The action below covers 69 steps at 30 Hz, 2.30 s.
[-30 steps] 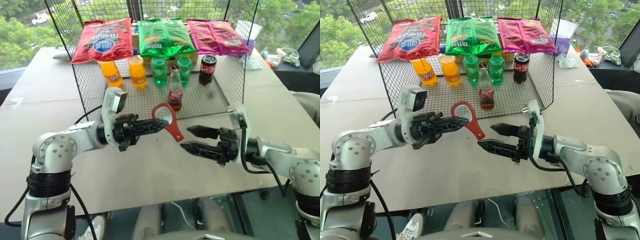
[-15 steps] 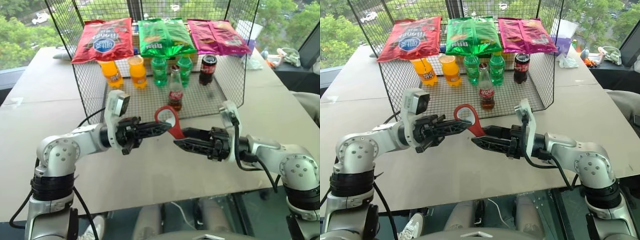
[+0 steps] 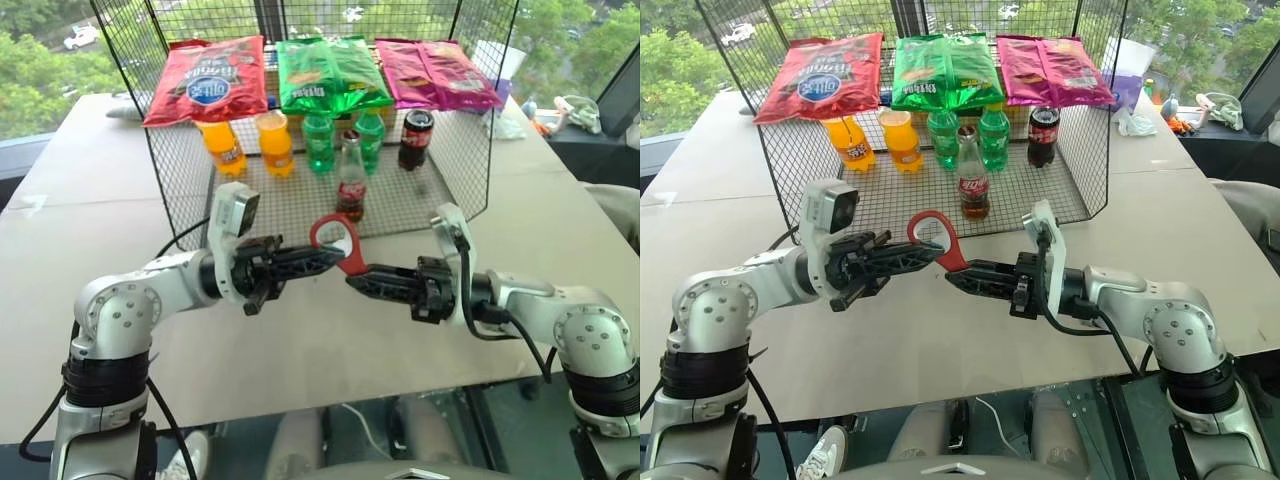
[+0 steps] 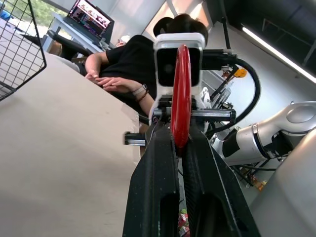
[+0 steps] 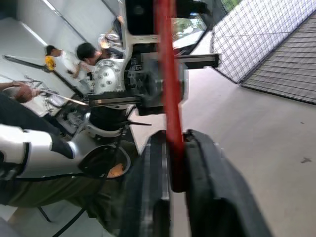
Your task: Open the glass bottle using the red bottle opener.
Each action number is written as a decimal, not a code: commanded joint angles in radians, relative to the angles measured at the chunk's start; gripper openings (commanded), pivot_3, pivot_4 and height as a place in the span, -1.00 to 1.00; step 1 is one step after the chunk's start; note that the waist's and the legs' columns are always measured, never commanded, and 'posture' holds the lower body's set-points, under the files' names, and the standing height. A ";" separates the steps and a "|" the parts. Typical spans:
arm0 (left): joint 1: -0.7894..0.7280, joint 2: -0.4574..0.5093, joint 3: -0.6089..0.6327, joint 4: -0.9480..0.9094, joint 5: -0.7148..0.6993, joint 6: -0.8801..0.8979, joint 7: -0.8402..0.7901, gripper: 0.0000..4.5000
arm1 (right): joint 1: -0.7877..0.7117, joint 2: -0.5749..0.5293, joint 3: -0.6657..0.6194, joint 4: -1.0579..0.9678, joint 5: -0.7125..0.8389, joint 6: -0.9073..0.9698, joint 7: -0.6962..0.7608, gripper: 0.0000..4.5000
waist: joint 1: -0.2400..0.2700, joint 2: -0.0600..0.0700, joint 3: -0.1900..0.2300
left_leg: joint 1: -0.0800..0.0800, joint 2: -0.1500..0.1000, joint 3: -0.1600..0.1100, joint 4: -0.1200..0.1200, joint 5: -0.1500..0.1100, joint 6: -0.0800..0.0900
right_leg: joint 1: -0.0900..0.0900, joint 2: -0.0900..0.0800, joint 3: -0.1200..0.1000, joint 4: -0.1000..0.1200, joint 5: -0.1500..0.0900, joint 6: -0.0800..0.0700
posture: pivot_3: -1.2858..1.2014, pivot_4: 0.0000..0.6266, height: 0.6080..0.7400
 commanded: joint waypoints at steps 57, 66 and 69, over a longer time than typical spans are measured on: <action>-0.393 -0.344 -0.256 0.571 0.957 -0.759 0.296 0.96 | 0.160 -0.036 0.244 -0.154 -1.707 -0.339 -0.198 -1.00 | 0.010 -0.001 0.001 | -0.002 -0.002 0.004 -0.001 0.000 0.000 | -0.001 0.000 -0.001 -0.002 0.002 0.003 | 0.03 -0.52 1.00; -0.496 -0.420 -0.247 0.795 1.016 -0.862 0.307 0.96 | 0.174 -0.009 0.230 -0.160 -1.759 -0.341 -0.173 -1.00 | 0.008 -0.001 0.001 | -0.003 -0.002 0.003 -0.001 0.000 0.000 | -0.001 0.000 -0.002 -0.002 0.002 0.004 | 0.03 -0.52 1.00; -0.515 -0.434 -0.242 0.851 1.025 -0.895 0.294 0.43 | 0.182 -0.010 0.235 -0.164 -1.789 -0.346 -0.165 -1.00 | 0.007 -0.001 0.001 | -0.003 -0.002 0.004 -0.001 0.000 0.000 | -0.001 0.000 -0.001 -0.002 0.002 0.004 | 0.03 -0.52 1.00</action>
